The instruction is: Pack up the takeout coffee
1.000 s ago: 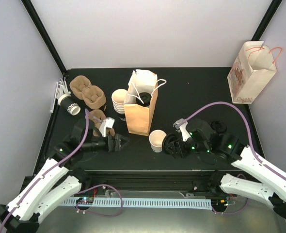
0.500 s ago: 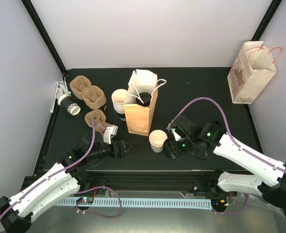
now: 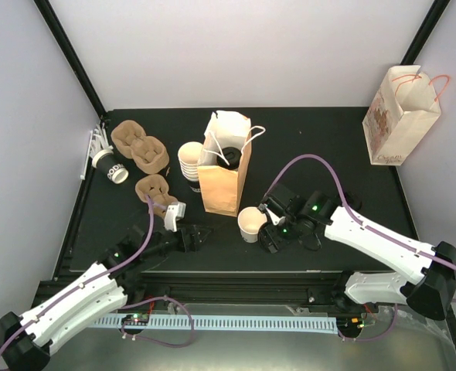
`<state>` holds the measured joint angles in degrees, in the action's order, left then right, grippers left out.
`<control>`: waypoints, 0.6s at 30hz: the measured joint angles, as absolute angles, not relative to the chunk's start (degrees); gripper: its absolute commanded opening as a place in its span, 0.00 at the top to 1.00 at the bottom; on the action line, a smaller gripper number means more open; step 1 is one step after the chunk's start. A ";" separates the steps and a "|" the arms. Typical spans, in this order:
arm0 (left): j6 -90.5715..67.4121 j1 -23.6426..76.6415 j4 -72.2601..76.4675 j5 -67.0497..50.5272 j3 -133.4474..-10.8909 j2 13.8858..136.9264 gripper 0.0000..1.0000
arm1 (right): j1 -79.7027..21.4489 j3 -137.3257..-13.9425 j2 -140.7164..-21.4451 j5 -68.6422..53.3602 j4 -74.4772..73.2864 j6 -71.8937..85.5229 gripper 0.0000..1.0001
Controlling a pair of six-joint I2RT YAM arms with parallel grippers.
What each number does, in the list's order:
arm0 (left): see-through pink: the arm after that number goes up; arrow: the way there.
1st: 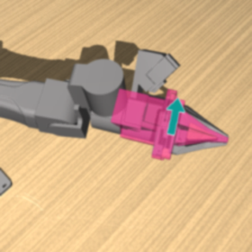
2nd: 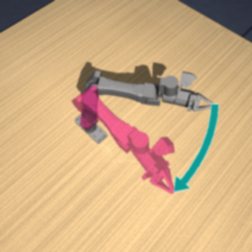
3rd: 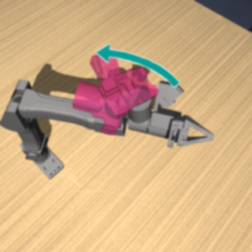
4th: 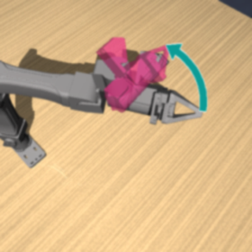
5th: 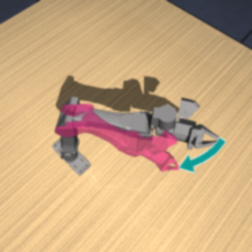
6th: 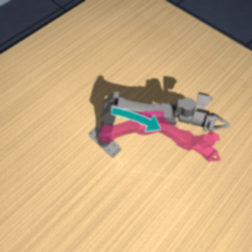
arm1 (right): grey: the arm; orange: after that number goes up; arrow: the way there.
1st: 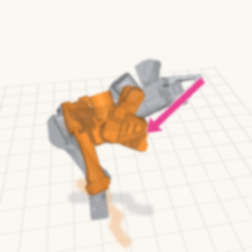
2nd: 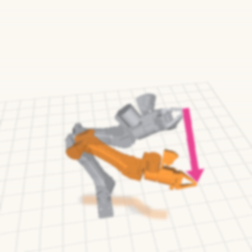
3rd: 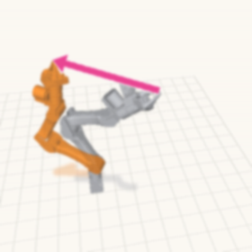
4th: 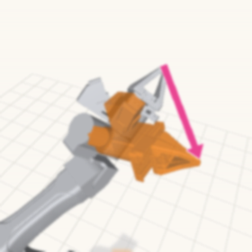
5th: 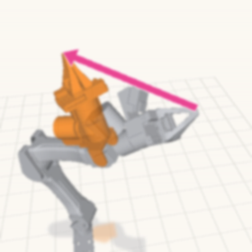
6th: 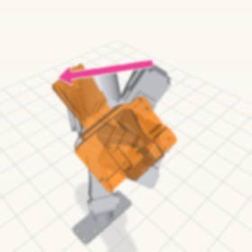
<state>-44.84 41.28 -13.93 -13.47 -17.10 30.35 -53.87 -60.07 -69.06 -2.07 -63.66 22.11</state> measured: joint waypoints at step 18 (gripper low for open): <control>-46.28 41.28 -4.69 -17.32 -17.12 42.30 0.10 | -52.95 -63.94 -73.14 -2.02 -63.02 17.85 0.24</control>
<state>-46.28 41.28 -4.69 -17.32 -17.12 42.30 -52.95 -63.94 -73.14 -2.02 -63.02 17.85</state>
